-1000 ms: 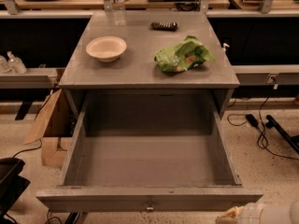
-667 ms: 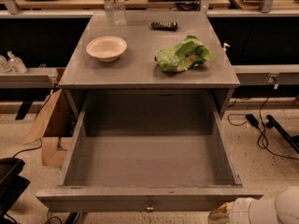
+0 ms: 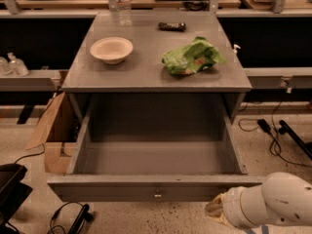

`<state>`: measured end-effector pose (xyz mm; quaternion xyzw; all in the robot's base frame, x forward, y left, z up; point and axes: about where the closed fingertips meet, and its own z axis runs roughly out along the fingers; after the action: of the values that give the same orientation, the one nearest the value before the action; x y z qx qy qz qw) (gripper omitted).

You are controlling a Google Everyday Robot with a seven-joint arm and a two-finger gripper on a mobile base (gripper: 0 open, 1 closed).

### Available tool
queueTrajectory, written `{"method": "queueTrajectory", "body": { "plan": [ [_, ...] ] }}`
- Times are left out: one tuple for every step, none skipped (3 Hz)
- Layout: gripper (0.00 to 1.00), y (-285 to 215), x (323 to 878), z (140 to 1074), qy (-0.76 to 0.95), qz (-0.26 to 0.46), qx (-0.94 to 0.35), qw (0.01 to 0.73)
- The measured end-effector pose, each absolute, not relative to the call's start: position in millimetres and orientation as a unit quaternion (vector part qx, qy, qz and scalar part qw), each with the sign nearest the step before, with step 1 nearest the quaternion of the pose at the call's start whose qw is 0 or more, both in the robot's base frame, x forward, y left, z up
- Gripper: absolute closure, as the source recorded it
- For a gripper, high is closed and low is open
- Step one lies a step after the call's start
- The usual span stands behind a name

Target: Close top drawer

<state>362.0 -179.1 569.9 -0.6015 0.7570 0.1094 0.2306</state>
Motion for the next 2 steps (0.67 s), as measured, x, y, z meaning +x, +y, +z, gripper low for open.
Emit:
{"method": "queueTrajectory", "body": {
  "plan": [
    [1.00, -179, 362, 570, 0.757, 0.109, -0.601, 0.231],
    [1.00, -168, 398, 575, 0.744, 0.096, -0.621, 0.229]
  ]
}}
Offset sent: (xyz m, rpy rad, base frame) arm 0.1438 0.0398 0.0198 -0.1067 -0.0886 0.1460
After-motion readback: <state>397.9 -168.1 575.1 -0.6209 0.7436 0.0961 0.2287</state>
